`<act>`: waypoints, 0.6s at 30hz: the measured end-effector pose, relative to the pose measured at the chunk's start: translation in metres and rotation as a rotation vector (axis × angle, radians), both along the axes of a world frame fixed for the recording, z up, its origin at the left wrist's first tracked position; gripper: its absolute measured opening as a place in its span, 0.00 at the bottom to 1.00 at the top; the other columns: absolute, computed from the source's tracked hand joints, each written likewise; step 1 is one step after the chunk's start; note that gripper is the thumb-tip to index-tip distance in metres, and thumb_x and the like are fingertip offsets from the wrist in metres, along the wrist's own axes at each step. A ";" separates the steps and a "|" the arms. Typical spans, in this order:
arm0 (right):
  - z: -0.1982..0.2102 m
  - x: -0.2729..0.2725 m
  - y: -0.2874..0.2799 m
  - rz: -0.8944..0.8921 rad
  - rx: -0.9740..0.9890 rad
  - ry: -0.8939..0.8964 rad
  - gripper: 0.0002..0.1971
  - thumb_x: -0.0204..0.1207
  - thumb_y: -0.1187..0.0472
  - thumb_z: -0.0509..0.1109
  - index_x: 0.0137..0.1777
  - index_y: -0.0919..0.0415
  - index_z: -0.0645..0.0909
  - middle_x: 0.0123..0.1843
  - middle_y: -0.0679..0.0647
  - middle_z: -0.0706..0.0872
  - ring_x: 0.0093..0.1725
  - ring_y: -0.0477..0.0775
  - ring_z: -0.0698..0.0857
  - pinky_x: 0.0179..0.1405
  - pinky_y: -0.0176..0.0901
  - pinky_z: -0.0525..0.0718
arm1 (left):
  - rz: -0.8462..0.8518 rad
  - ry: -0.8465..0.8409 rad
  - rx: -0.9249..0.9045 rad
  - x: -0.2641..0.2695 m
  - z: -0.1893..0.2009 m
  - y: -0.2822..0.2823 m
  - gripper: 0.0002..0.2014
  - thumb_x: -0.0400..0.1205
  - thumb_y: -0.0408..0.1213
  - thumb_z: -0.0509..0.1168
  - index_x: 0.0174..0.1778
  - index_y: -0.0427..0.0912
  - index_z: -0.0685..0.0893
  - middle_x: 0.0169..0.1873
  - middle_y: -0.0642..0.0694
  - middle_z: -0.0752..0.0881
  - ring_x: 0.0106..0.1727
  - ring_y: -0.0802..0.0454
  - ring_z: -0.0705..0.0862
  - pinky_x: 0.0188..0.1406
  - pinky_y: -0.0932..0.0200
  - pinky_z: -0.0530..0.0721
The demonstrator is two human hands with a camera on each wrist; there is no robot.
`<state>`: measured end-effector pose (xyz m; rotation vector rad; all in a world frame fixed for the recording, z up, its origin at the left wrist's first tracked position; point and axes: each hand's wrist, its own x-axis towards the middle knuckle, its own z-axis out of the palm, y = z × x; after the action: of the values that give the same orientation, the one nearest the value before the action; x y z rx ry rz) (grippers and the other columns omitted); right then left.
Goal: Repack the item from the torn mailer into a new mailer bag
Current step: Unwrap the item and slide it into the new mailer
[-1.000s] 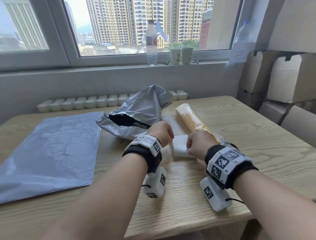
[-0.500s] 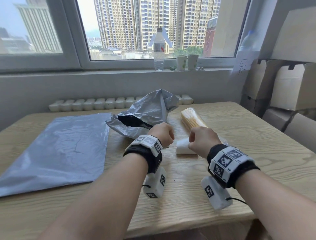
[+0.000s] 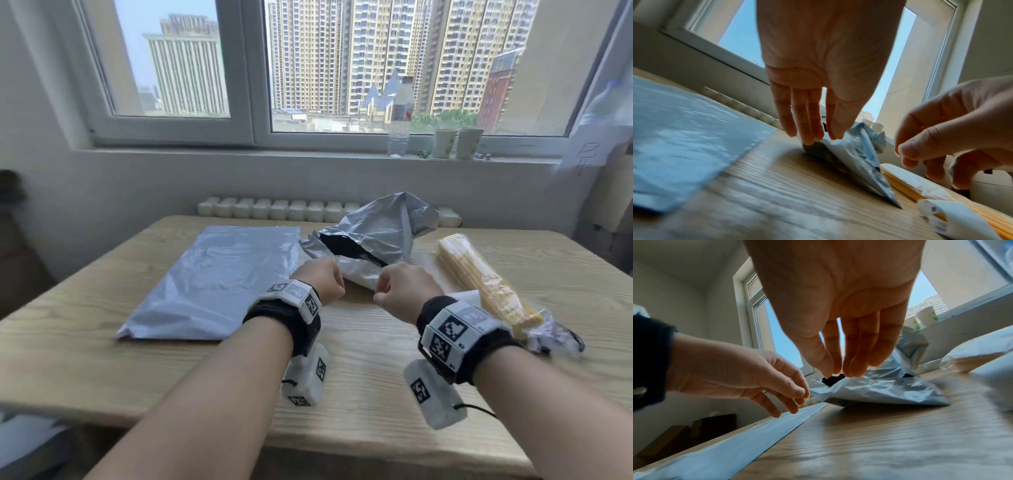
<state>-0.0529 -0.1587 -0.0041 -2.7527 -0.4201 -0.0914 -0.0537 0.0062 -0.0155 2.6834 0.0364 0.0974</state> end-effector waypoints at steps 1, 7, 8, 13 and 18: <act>0.000 -0.002 0.010 0.018 0.001 0.007 0.07 0.72 0.56 0.70 0.33 0.47 0.80 0.47 0.49 0.87 0.49 0.52 0.84 0.49 0.45 0.84 | 0.018 -0.001 0.001 -0.003 0.000 0.011 0.06 0.78 0.35 0.67 0.45 0.46 0.90 0.49 0.48 0.90 0.53 0.50 0.87 0.54 0.56 0.86; -0.004 -0.014 0.067 0.170 -0.050 0.042 0.03 0.72 0.58 0.70 0.42 0.52 0.85 0.45 0.48 0.86 0.48 0.50 0.84 0.43 0.40 0.80 | 0.189 0.035 0.009 -0.020 -0.008 0.081 0.08 0.77 0.35 0.66 0.44 0.46 0.90 0.47 0.48 0.91 0.51 0.48 0.88 0.53 0.54 0.87; -0.007 -0.015 0.075 0.205 -0.059 0.066 0.02 0.72 0.58 0.70 0.41 0.53 0.85 0.45 0.48 0.87 0.47 0.50 0.85 0.42 0.39 0.79 | 0.229 0.045 0.021 -0.023 -0.010 0.093 0.08 0.77 0.35 0.65 0.45 0.45 0.90 0.47 0.47 0.90 0.50 0.47 0.88 0.52 0.53 0.88; -0.024 -0.017 0.109 0.331 -0.122 0.186 0.12 0.72 0.55 0.73 0.55 0.54 0.83 0.53 0.49 0.84 0.55 0.51 0.84 0.52 0.41 0.82 | 0.479 0.123 0.116 -0.044 -0.020 0.163 0.11 0.75 0.35 0.62 0.47 0.42 0.88 0.48 0.43 0.90 0.49 0.43 0.87 0.48 0.55 0.86; -0.038 -0.002 0.133 0.239 0.077 0.332 0.17 0.72 0.59 0.74 0.61 0.57 0.80 0.51 0.51 0.80 0.51 0.55 0.86 0.54 0.48 0.86 | 0.549 0.232 0.107 -0.059 -0.027 0.198 0.09 0.74 0.40 0.69 0.49 0.44 0.84 0.53 0.45 0.84 0.58 0.42 0.84 0.48 0.57 0.79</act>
<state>-0.0548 -0.0254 -0.0423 -2.5544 -0.6306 0.3941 -0.1124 0.2043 -0.0427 2.6998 0.8598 -0.0453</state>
